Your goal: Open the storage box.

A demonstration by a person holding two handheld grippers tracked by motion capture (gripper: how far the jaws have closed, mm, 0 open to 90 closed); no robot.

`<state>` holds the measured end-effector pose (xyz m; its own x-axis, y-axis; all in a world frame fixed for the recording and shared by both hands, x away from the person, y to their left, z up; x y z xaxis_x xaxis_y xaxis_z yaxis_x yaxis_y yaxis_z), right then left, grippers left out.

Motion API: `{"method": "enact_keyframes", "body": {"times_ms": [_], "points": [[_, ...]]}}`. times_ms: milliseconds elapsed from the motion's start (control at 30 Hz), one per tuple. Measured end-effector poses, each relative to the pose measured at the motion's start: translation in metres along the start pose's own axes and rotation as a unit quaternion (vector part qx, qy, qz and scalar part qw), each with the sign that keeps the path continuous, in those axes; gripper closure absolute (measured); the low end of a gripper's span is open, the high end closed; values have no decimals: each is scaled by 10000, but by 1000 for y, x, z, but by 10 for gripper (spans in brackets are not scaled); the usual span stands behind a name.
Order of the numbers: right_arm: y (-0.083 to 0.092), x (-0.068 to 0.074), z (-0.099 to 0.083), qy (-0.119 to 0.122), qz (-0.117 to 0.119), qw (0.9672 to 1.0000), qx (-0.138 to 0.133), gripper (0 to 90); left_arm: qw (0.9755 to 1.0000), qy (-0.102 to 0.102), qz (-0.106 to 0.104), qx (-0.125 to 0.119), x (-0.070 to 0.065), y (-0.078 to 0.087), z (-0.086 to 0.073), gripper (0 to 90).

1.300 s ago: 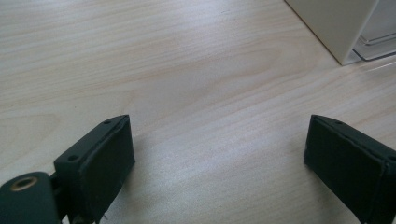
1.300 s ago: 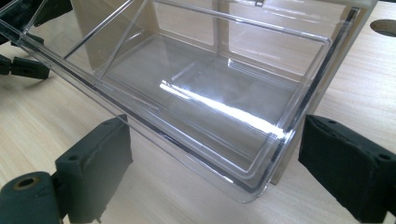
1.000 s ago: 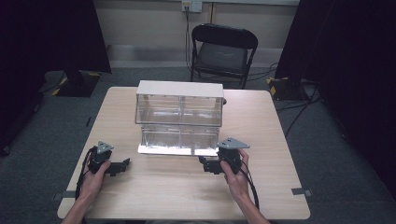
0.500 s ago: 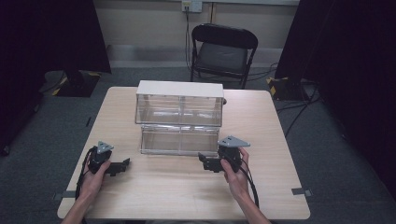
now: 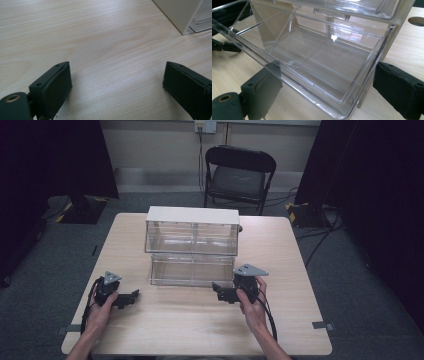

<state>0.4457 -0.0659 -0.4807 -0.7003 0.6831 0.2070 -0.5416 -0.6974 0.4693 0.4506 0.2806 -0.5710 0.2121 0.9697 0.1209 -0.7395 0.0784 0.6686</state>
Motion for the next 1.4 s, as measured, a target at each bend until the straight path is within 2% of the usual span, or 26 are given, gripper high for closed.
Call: {"method": "enact_keyframes", "body": {"times_ms": [1233,1400], "points": [[-1,-2,11,-90,-22,10000,-14,83,10000,2,1,0,0,0,0,79],[-2,-4,17,-19,-61,10000,-73,85,10000,-9,8,0,0,0,0,79]]}}
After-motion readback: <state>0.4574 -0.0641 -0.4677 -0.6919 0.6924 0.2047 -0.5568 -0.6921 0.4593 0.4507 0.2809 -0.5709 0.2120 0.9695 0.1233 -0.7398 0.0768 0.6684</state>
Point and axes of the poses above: each handheld gripper's, and its own axes: y roughly backward along the jaws, z roughly out of its top, x roughly to its left, the point moved 10 cm from there along -y, roughly forward along the jaws, and after that the axes turned 11 degrees about z, right-handed, at the moved point
